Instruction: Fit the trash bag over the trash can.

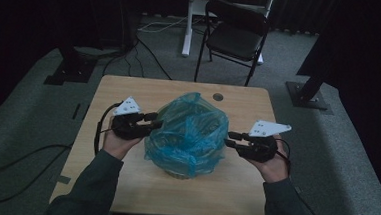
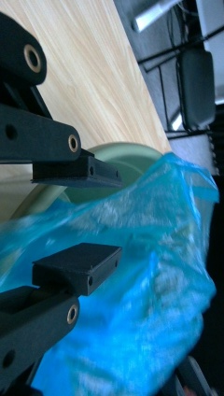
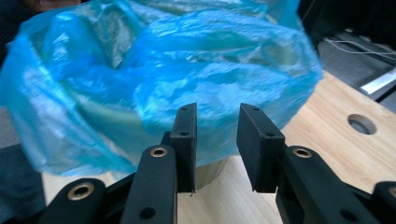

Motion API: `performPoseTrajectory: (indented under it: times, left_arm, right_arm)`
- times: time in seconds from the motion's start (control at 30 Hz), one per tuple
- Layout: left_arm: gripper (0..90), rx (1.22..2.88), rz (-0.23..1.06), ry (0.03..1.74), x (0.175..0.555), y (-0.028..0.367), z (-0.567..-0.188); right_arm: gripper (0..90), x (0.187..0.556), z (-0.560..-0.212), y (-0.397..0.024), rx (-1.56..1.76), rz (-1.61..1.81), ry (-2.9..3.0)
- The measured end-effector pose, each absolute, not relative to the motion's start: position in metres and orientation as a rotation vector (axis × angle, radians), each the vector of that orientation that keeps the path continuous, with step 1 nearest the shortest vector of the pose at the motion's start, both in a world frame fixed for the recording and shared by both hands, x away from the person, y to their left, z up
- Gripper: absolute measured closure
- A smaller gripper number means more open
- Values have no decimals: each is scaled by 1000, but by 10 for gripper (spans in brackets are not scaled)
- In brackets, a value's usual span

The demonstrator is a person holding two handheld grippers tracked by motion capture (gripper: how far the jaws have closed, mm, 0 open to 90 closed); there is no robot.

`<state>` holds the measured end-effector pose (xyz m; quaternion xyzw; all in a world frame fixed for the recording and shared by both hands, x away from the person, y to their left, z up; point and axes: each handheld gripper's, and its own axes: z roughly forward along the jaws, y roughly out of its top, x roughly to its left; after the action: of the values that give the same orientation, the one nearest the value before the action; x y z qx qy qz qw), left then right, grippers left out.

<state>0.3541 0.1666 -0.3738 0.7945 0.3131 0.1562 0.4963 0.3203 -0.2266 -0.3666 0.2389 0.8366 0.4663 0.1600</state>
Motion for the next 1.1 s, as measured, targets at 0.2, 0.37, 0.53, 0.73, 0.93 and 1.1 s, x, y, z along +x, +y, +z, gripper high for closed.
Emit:
performPoseTrajectory:
  times: [0.2, 0.37, 0.53, 0.73, 0.93, 1.1]
  left_arm:
    - [732, 1960, 429, 783, 359, 157, -374]
    - [879, 1976, 459, 783, 358, 157, -376]
    - [899, 1945, 504, 793, 359, 164, -373]
    - [899, 1907, 520, 846, 366, 173, -374]
    - [899, 1898, 527, 878, 370, 178, -377]
    - [899, 1898, 524, 902, 373, 181, -382]
  right_arm:
    - [662, 327, -369, -227, 724, 1326, 2366]
    - [660, 329, -371, -226, 736, 1317, 2358]
    - [661, 331, -372, -227, 749, 1315, 2349]
    - [664, 336, -372, -225, 769, 1316, 2341]
    - [642, 340, -369, -223, 802, 1338, 2315]
    - [576, 350, -366, -221, 856, 1395, 2321]
